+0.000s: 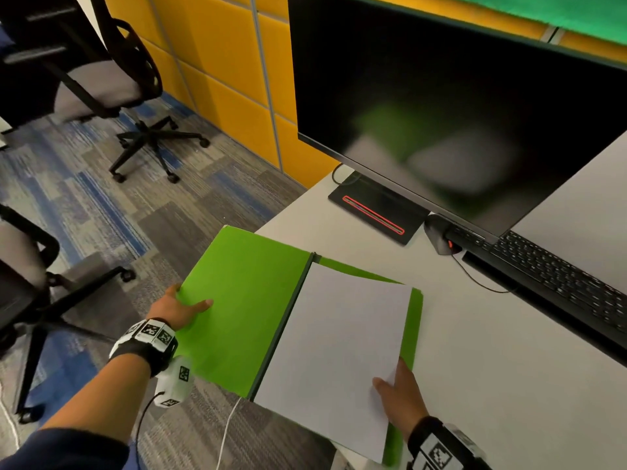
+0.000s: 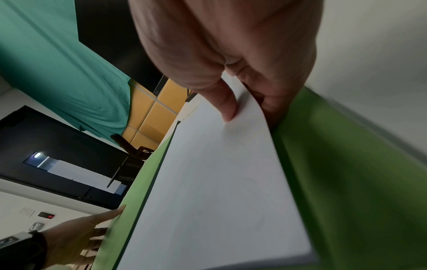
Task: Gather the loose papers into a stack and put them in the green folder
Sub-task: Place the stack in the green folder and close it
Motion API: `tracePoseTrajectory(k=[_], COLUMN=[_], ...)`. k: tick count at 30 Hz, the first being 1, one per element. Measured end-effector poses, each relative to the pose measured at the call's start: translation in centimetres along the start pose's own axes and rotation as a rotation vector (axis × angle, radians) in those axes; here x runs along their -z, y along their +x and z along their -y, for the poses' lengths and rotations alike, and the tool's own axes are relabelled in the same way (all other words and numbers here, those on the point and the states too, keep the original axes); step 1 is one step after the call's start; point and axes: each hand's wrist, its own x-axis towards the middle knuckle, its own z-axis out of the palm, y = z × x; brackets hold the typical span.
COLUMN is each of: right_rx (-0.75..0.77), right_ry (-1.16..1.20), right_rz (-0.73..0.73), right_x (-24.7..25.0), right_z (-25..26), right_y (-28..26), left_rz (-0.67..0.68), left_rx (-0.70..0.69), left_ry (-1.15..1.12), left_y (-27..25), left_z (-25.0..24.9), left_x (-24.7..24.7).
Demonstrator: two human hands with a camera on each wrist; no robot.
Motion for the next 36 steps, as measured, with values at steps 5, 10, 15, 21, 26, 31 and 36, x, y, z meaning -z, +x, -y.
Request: tracePoseTrajectory(k=[5, 10, 15, 21, 26, 31, 36], right_rx=[0.03, 0.019, 0.009, -0.005, 0.065, -0.026, -0.218], right_ry=[0.012, 0.039, 0.022, 0.01, 0.06, 0.165, 0.58], right_rz=[-0.022, -0.028, -0.03, -0.005, 0.002, -0.06, -0.175], right_x=[0.6, 0.3, 0.3, 0.9, 1.9, 3.9, 7.4], right_z=[0.3, 0.3, 0.7, 1.7, 2.3, 1.7, -0.7], right_y=[0.0, 0.1, -0.2, -0.6, -1.7, -1.4, -1.3], left_rz=[-0.039, -0.052, -0.071, -0.108, 0.222, 0.71, 0.43], left_rx=[-0.041, -0.041, -0.092, -0.39, -0.695, -0.757, -0.682], left_ry=[0.064, 0.066, 0.037, -0.035, -0.209, -0.404, -0.102], left_y=[-0.3, -0.1, -1.1, -6.8, -13.9, -19.9, -16.2], left_z=[0.9, 0.9, 0.2, -1.9, -4.1, -7.2, -7.2], left_x=[0.2, 0.1, 1.4, 8.0, 10.9, 5.4, -1.5])
